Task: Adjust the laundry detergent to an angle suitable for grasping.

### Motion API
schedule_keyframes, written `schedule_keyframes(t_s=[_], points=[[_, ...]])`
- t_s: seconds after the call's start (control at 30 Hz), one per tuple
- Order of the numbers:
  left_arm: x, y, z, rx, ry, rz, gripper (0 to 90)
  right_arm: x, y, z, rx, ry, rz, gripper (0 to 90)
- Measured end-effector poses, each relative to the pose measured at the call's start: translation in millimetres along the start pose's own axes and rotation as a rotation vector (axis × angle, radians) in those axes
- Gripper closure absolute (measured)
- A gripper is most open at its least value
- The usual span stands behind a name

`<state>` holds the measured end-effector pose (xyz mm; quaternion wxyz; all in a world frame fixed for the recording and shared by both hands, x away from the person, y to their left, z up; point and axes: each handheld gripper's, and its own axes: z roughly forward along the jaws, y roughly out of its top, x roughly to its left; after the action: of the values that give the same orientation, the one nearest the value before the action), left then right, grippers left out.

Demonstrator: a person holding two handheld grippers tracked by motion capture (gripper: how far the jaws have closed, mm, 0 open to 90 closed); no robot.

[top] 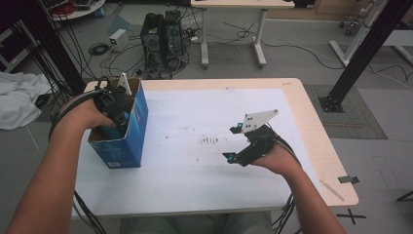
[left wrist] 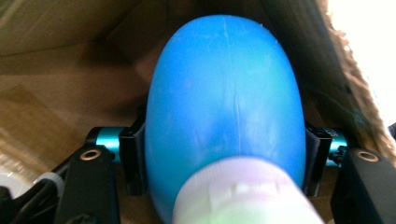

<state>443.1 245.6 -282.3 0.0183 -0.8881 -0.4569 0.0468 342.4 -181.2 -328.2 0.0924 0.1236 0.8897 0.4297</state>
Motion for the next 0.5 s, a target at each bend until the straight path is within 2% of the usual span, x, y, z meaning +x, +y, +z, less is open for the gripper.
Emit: schedule_keyframes(t_s=[0.5], points=[[-1.6, -5.8, -9.6, -0.028, -0.010, 0.009, 32.5, 2.4, 2.5, -1.1, -0.009, -0.003, -0.004, 12.8]])
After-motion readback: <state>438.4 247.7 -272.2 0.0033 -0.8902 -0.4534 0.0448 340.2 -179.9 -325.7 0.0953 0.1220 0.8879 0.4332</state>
